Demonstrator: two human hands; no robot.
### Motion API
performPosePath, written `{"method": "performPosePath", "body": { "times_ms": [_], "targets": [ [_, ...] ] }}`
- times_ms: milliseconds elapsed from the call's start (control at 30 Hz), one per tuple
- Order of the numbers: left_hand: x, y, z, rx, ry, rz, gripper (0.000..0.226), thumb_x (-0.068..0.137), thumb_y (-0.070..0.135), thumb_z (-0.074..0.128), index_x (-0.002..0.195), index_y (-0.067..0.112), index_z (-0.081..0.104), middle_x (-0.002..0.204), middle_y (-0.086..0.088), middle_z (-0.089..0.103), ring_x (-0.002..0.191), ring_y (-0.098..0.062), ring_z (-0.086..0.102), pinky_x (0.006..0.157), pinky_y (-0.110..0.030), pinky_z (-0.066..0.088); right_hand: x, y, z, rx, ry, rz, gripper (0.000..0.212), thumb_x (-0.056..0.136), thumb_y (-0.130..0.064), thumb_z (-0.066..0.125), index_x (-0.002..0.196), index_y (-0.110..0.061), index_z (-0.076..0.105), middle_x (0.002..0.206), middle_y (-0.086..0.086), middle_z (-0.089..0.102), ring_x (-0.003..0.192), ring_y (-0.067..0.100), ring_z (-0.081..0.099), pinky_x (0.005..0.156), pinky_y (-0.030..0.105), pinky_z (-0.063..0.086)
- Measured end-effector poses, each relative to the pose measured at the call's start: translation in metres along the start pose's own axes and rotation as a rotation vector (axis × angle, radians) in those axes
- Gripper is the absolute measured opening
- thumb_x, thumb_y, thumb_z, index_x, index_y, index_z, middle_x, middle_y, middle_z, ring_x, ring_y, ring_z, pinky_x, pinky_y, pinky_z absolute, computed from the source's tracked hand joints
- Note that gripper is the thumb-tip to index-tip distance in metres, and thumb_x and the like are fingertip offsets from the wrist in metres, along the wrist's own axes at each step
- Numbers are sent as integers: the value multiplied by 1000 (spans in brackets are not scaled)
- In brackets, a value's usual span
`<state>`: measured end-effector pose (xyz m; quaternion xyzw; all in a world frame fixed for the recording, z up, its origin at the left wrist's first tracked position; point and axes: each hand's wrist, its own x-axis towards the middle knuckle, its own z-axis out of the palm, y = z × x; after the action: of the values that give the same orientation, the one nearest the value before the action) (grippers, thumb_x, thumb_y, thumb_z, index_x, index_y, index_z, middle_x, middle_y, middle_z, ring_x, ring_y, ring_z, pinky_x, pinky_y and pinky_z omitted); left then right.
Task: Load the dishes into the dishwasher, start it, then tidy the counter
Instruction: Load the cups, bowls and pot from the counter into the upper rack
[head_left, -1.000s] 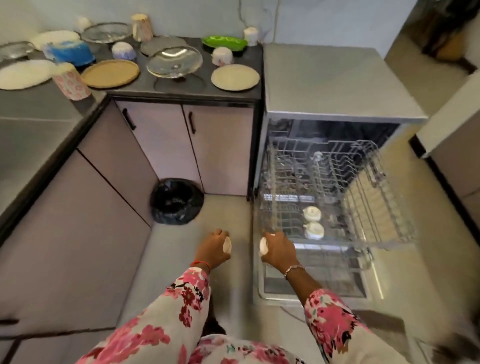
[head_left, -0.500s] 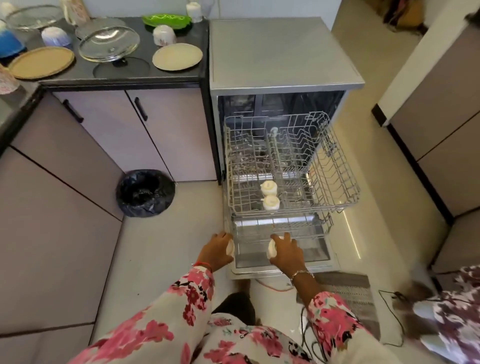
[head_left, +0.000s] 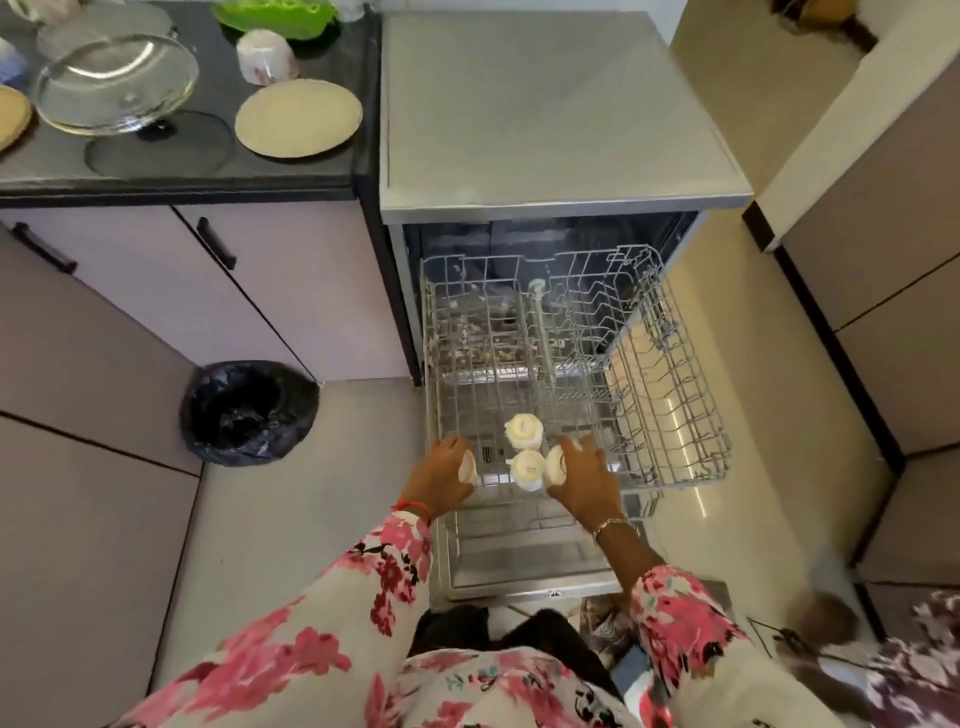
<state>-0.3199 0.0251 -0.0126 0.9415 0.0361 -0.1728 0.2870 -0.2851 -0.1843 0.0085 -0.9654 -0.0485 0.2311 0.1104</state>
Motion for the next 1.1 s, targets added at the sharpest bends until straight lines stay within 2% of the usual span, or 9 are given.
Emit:
{"method": "performPosePath", "body": {
  "times_ms": [100, 267, 433, 567, 733, 833, 1000, 1100],
  "targets": [
    [27, -3, -8, -10, -11, -22, 54, 76, 17, 71, 124, 6, 48, 129, -11, 48, 116, -30, 45, 91, -41, 46, 34, -6, -12, 26, -17, 20, 70, 81, -24, 67, 140, -19, 32, 144, 15, 28, 132, 36, 30, 93, 43, 45],
    [64, -8, -7, -33, -10, -63, 54, 76, 16, 72, 124, 6, 49, 128, -10, 48, 116, -31, 44, 90, -42, 45, 95, -15, -16, 69, -15, -29, 70, 79, -26, 69, 140, -20, 35, 139, 14, 34, 127, 35, 35, 89, 43, 46],
    [93, -16, 6, -95, 36, -113, 59, 77, 16, 72, 130, 8, 47, 131, -9, 49, 122, -30, 41, 96, -41, 44, 154, -23, -1, 20, -27, -107, 71, 80, -32, 69, 140, -18, 35, 140, 16, 33, 128, 34, 36, 90, 44, 47],
    [110, -21, 19, -111, 68, -123, 56, 75, 15, 73, 126, 4, 51, 127, -13, 51, 116, -34, 46, 95, -41, 43, 186, -25, 16, 13, -57, -131, 71, 79, -35, 69, 140, -20, 35, 140, 16, 34, 127, 34, 38, 87, 43, 49],
    [123, -23, 25, -123, 84, -134, 54, 76, 15, 72, 125, 3, 52, 124, -15, 52, 114, -35, 45, 92, -42, 44, 208, -26, 28, -17, -83, -147, 70, 79, -33, 69, 139, -19, 35, 139, 17, 33, 129, 37, 35, 86, 47, 50],
    [126, -24, 26, -128, 84, -134, 58, 75, 14, 73, 128, 6, 50, 127, -12, 51, 116, -32, 44, 91, -41, 45, 213, -26, 33, -53, -110, -175, 71, 81, -33, 67, 141, -18, 32, 141, 20, 31, 130, 39, 32, 91, 48, 48],
    [128, -29, 31, -119, 75, -129, 58, 75, 15, 74, 127, 4, 49, 127, -12, 51, 118, -31, 43, 93, -40, 45, 219, -33, 42, -125, -133, -158, 72, 83, -32, 65, 143, -16, 29, 143, 22, 29, 131, 40, 29, 94, 46, 44],
    [128, -32, 33, -125, 73, -142, 59, 76, 16, 73, 129, 4, 49, 129, -13, 51, 120, -31, 43, 95, -38, 43, 221, -34, 48, -170, -136, -165, 71, 84, -31, 65, 143, -15, 29, 143, 21, 29, 130, 39, 31, 91, 44, 46]
  ]
}}
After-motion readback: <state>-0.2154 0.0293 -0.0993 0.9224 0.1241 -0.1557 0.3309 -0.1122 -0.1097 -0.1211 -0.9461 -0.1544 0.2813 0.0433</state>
